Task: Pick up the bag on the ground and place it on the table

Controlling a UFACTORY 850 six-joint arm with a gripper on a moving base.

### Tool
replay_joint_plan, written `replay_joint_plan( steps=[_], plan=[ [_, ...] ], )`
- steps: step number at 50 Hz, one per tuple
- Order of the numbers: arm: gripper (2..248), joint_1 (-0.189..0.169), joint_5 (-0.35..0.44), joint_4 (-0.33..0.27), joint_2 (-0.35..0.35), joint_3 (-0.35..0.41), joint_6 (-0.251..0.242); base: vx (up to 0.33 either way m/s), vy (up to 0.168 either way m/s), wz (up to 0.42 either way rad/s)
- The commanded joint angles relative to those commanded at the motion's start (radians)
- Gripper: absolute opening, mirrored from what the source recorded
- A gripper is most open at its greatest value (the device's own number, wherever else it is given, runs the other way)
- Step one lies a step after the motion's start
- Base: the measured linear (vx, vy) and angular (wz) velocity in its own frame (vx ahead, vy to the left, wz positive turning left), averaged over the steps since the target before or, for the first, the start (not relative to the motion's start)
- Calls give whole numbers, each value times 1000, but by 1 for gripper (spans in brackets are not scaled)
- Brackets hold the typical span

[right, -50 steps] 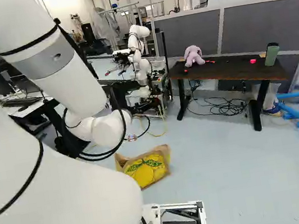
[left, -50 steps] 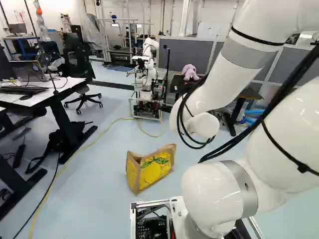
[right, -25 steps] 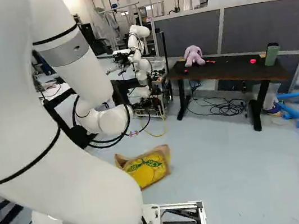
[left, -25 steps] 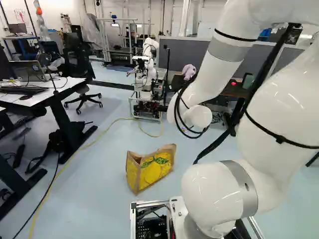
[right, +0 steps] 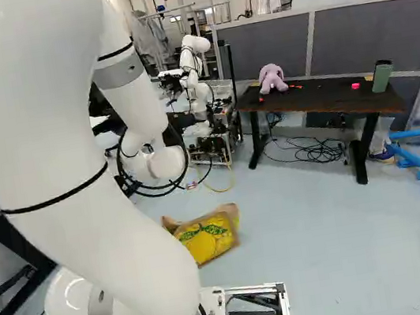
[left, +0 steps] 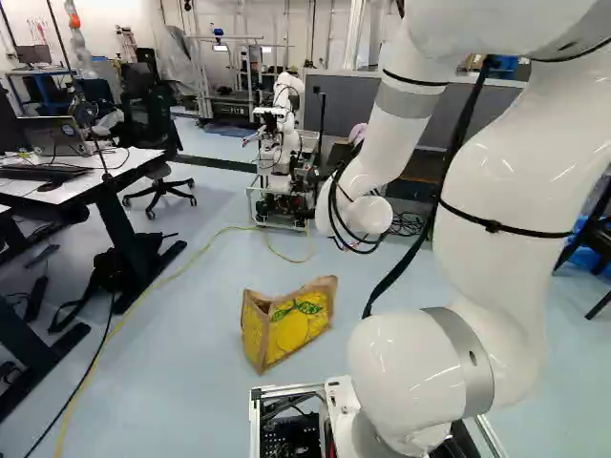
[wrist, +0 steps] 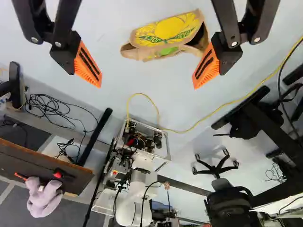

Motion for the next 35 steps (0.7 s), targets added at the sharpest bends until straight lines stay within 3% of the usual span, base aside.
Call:
replay_joint_plan(
  steps=[35],
  plan=[
    [247, 32, -112, -71, -221, -164, 0, 0, 0, 0]
  ],
)
